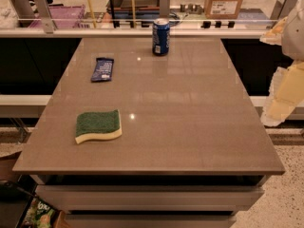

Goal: Pick pepsi can

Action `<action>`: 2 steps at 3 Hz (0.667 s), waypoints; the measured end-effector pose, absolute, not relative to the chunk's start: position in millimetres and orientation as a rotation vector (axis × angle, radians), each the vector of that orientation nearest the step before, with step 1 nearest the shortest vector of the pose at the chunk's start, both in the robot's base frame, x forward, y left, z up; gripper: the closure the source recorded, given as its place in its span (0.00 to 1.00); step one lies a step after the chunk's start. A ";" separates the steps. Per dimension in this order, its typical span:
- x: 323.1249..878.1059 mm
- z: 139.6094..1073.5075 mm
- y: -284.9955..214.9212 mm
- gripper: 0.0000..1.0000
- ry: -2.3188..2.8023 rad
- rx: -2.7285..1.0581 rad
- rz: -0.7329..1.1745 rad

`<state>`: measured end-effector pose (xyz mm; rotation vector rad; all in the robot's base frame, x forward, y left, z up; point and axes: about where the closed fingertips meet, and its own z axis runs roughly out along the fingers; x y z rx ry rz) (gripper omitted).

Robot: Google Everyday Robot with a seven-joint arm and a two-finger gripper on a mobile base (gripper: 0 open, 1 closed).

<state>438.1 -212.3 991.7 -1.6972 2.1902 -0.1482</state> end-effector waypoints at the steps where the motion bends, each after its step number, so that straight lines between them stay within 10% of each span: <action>1: 439.6 994.3 -211.5 0.00 2.179 -1.689 -0.160; 2: 449.2 998.3 -213.9 0.00 2.162 -1.619 -0.161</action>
Offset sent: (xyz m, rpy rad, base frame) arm 0.0279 -0.0073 0.0092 0.1019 -0.1176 -0.0779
